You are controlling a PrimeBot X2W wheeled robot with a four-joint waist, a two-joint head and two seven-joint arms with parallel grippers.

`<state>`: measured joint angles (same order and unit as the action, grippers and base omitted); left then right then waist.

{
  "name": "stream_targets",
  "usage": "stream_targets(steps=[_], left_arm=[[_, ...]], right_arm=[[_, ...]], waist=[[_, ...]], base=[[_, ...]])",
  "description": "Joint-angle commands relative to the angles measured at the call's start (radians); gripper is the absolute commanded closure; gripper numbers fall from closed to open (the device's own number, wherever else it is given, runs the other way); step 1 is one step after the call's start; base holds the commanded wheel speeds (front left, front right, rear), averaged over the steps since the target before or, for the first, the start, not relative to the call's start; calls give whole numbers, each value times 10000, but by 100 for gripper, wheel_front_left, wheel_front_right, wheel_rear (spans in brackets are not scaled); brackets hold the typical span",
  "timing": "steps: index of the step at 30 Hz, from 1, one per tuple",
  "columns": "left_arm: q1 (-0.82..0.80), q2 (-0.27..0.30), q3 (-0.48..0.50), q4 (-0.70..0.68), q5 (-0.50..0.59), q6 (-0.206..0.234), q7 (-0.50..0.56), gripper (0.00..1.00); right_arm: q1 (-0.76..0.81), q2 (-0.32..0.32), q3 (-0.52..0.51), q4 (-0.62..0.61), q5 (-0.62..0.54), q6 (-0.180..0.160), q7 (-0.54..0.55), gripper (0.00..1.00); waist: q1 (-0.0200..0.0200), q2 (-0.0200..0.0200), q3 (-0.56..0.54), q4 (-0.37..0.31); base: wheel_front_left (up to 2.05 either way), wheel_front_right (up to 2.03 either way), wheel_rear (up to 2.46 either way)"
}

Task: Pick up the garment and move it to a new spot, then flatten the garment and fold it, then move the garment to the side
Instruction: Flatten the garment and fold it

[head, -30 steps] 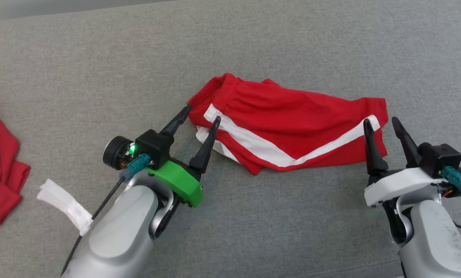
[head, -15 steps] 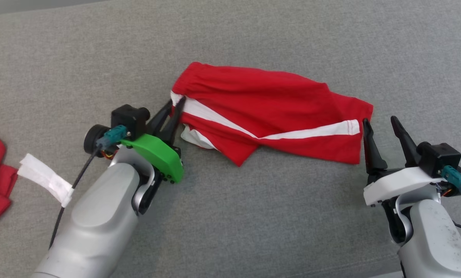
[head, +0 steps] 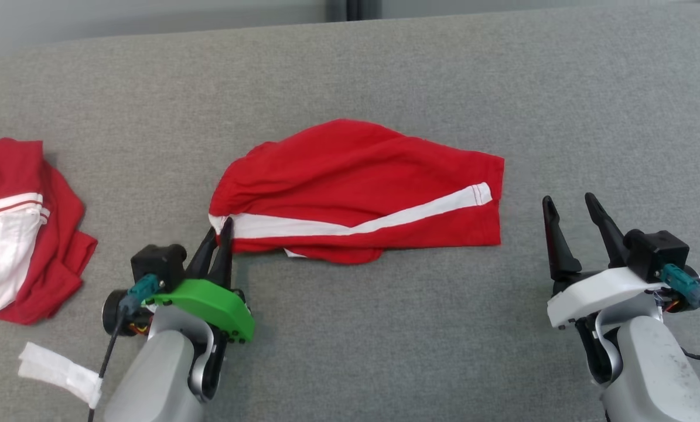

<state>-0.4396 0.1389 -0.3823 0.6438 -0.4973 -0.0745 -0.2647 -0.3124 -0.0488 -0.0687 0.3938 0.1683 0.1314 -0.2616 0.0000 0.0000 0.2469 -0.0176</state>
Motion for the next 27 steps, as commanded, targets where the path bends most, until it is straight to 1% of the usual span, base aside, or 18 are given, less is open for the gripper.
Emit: stream_targets(steps=[1, 3, 5, 6, 7, 12, 19, 22, 27], left_arm=[[392, -72, 267, -69, 111, 109, 5, 100], [779, -227, 607, -189, 306, 174, 4, 100], [1142, -366, 806, -262, 527, 110, 5, 100], [1301, -421, 892, -295, 591, 88, 5, 64], [1464, -468, 1024, -367, 715, 96, 5, 0], [2257, -673, 1779, -1381, 1534, 247, 4, 0], [3297, -740, 2601, -2644, 3017, 132, 6, 0], [3634, -777, 2789, -2695, 3267, 29, 6, 0], [3597, -843, 2957, -2744, 3392, -116, 6, 0]], right_arm=[[212, -37, 22, 44, 98, -13, -50, 0], [280, -37, 88, 54, 115, -14, -50, 0], [390, -39, 156, 53, 134, -14, -48, 0], [440, -39, 177, 66, 151, -14, -50, 0], [479, -37, 221, 69, 175, -14, -48, 0], [739, -39, 363, -112, 249, -14, -50, 0], [1175, -39, 460, -361, 238, -14, -48, 0], [1303, -37, 605, -136, 208, -13, -48, 0], [1201, -36, 874, 100, 273, -13, -50, 0]], waist=[[0, 0, -374, 334], [0, 0, -525, 413], [0, 0, -673, 470], [0, 0, -739, 486], [0, 0, -822, 499], [0, 0, -1256, 477], [0, 0, -1608, 337], [0, 0, -1610, 311], [0, 0, -1423, 348]], base=[[0, 0, 0], [0, 0, 0], [0, 0, 0], [0, 0, 0], [0, 0, 0], [0, 0, 0], [0, 0, 0], [0, 0, 0], [0, 0, 0]])
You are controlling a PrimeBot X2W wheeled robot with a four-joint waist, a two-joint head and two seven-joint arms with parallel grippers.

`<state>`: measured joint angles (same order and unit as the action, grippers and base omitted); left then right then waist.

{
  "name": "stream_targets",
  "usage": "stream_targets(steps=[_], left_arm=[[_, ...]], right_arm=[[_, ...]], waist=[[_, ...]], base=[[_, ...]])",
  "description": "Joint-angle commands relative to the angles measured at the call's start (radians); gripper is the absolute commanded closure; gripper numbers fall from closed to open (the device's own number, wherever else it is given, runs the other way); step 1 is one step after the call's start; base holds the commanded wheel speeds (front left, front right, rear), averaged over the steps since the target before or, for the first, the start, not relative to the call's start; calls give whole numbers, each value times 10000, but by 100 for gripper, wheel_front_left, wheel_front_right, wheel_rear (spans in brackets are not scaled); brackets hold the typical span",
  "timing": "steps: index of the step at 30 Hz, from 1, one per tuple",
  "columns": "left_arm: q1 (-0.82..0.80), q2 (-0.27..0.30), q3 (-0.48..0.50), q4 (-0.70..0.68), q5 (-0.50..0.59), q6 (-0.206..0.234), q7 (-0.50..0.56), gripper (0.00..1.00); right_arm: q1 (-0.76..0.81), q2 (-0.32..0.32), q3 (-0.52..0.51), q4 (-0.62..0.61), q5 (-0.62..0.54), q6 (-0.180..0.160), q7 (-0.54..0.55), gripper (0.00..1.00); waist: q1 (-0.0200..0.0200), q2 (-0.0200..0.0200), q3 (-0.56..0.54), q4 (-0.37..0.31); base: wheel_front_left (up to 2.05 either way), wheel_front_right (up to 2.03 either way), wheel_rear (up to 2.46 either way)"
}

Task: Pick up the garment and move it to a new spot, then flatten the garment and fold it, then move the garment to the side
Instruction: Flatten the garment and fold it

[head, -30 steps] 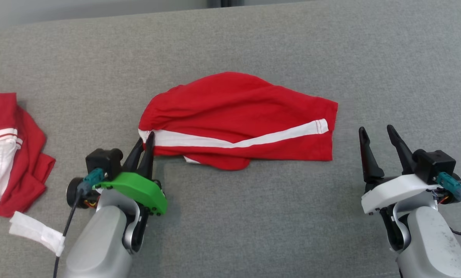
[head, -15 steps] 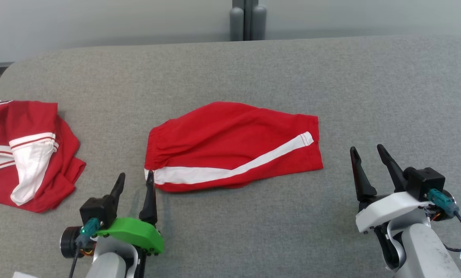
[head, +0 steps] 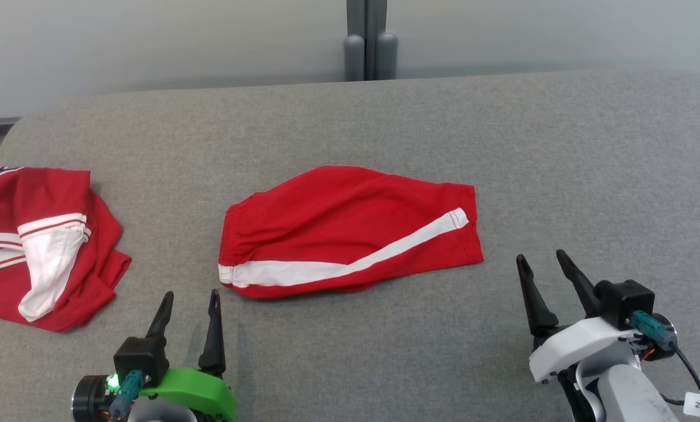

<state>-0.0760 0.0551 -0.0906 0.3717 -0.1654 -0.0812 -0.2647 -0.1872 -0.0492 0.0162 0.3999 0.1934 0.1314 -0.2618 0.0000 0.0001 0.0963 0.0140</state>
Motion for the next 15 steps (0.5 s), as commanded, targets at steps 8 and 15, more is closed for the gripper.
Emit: stream_targets(steps=[8, 15], left_arm=[[-590, -36, -147, -115, -95, -213, 6, 0], [-903, -33, -275, -65, -266, -249, 6, 0]], right_arm=[[-1368, -38, 843, 980, 154, -14, -48, 0], [-2706, -36, 1198, 2368, 347, -14, -46, 0]], waist=[[0, -1, 864, 376], [0, -1, 1423, 714]], base=[[0, 0, 0], [0, 0, 0]])
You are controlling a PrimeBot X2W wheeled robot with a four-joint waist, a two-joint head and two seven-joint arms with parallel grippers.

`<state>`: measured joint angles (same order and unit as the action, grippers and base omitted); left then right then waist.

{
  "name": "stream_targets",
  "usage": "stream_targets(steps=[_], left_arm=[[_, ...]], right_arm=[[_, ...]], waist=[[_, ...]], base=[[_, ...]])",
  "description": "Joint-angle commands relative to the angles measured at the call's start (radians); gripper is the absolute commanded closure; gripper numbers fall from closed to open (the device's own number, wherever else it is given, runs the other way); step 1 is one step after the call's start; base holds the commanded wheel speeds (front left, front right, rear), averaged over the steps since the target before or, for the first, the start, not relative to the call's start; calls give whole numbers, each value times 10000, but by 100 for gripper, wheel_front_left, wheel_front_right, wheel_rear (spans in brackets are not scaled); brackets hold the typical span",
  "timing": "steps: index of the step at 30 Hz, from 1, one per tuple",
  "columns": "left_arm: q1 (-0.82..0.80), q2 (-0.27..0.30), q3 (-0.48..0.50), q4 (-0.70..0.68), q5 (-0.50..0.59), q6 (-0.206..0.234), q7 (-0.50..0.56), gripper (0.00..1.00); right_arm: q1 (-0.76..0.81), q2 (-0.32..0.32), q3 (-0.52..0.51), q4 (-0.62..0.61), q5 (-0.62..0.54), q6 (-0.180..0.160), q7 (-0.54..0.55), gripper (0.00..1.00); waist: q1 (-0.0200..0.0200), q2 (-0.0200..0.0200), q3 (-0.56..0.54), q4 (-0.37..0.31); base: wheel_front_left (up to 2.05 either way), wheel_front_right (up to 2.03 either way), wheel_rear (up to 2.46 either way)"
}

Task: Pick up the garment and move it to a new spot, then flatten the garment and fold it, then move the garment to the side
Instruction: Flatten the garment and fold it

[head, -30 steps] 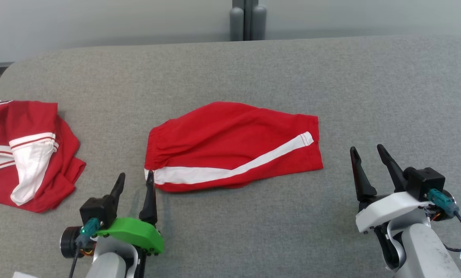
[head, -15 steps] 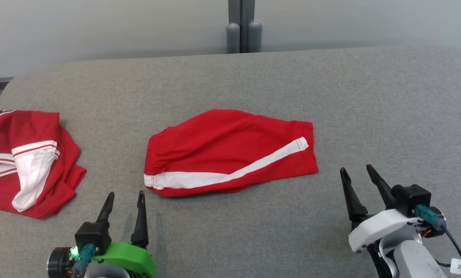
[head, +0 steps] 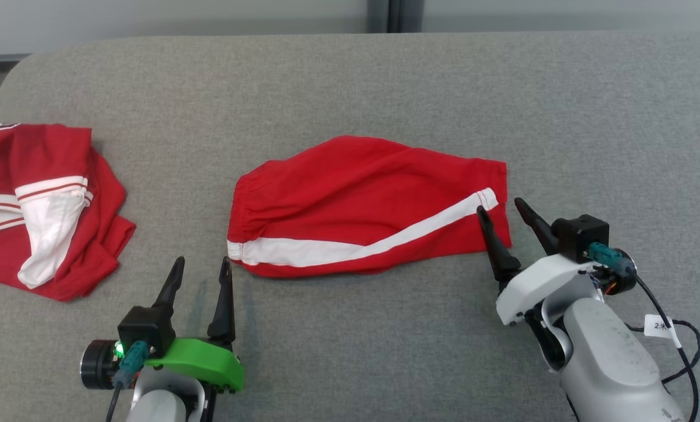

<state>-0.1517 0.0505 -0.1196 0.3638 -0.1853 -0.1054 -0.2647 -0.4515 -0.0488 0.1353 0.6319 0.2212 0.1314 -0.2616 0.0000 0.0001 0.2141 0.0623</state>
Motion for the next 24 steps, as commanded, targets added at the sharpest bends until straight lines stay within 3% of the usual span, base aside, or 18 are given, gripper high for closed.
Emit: stream_targets(steps=[1, 12, 15, 17, 19, 20, 24], left_arm=[[-162, 13, 14, 22, -74, -16, 6, 0], [-296, 13, -16, 14, -172, -60, 6, 0], [-328, 13, -23, 31, -176, -70, 6, 0], [-353, 13, -36, 40, -182, -63, 6, 0], [-358, 13, -64, 50, -186, -71, 6, 0], [-358, 12, -73, 53, -189, -70, 6, 0], [-397, 12, -124, 71, -206, -77, 6, 0]], right_arm=[[-169, -39, 42, 198, 132, -14, -50, 0], [-736, -40, 177, 864, 542, -14, -48, 0], [-766, -40, 284, 788, 618, -14, -50, 8], [-788, -39, 340, 746, 651, -14, -48, 18], [-842, -40, 415, 760, 748, -13, -48, 44], [-870, -37, 438, 757, 751, -14, -48, 52], [-879, -40, 490, 655, 824, -13, -48, 71]], waist=[[0, -1, 287, 262], [0, -1, 570, 445], [0, -1, 610, 441], [0, -1, 628, 430], [0, -1, 650, 427], [0, -1, 655, 429], [0, -1, 666, 432]], base=[[0, 0, 0], [0, 0, 0], [0, 0, 0], [0, 0, 0], [0, 0, 0], [0, 0, 0], [0, 0, 0]])
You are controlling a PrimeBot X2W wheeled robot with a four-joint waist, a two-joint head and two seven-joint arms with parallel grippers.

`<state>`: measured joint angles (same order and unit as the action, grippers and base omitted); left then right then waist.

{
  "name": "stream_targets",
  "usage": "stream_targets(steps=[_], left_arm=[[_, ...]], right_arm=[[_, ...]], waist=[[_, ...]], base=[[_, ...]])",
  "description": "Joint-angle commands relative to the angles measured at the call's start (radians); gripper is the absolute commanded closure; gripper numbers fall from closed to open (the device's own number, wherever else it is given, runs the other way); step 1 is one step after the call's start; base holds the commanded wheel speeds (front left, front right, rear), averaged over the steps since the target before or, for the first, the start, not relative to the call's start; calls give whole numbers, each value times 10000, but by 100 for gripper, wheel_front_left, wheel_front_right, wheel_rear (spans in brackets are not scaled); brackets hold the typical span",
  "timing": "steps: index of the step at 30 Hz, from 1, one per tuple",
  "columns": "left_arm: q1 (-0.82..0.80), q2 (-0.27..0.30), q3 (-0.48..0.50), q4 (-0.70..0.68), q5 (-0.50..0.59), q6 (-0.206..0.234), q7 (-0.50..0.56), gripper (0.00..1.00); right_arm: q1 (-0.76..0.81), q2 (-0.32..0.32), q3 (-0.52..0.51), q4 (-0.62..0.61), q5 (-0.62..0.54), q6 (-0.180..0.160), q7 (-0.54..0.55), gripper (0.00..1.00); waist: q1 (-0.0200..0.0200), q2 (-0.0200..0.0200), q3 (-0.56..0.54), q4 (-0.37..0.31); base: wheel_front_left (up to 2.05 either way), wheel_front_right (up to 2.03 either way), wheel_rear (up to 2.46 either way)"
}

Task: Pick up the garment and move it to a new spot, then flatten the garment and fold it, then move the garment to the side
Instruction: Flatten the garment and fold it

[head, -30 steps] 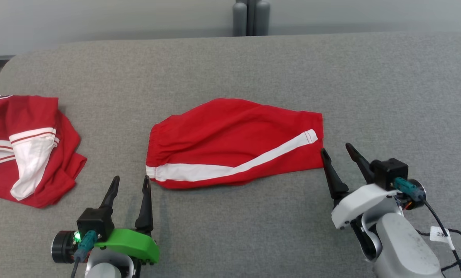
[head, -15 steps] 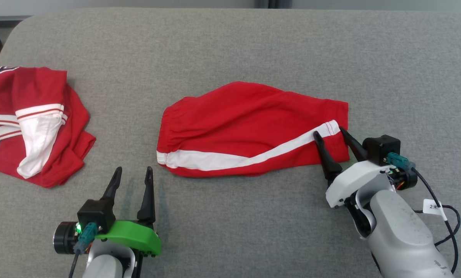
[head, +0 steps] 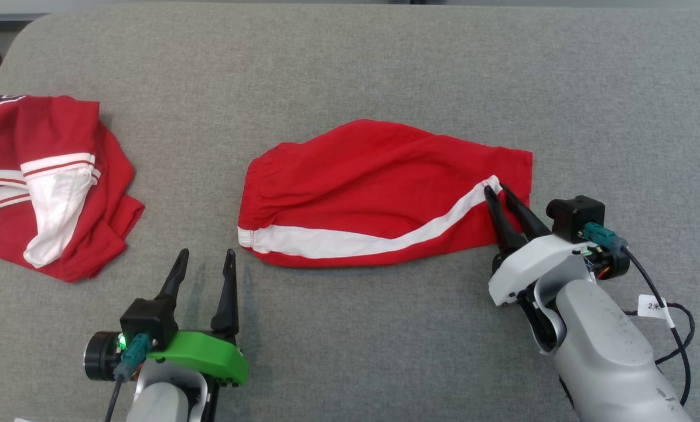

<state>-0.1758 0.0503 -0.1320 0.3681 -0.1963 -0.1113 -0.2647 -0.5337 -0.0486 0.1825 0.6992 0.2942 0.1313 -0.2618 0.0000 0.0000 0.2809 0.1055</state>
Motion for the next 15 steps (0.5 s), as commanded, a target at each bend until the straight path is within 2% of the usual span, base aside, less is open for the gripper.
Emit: stream_targets(steps=[1, 2, 3, 6, 15], left_arm=[[-157, 14, -21, 37, -94, -22, 6, 0], [-156, 14, -29, 43, -96, -26, 6, 0], [-152, 14, -31, 45, -100, -27, 6, 0], [-83, 14, -19, 50, -87, -19, 6, 0], [192, 14, -80, -35, -104, -57, 6, 0]], right_arm=[[-40, -41, 9, -59, 94, -12, -46, 77], [-14, -41, 3, -128, 114, -12, -46, 89], [41, -42, -11, -213, 94, -12, -46, 93], [262, -42, -77, -457, 122, -12, -46, 100], [1452, -42, -734, -1803, 163, -12, -47, 100]], waist=[[0, 0, -5, 1], [0, 0, -10, -1], [0, 0, -19, -6], [0, 0, -87, -39], [0, 0, -411, -340]], base=[[0, 0, 0], [0, 0, 0], [0, 0, 0], [0, 0, 0], [0, 0, 0]])
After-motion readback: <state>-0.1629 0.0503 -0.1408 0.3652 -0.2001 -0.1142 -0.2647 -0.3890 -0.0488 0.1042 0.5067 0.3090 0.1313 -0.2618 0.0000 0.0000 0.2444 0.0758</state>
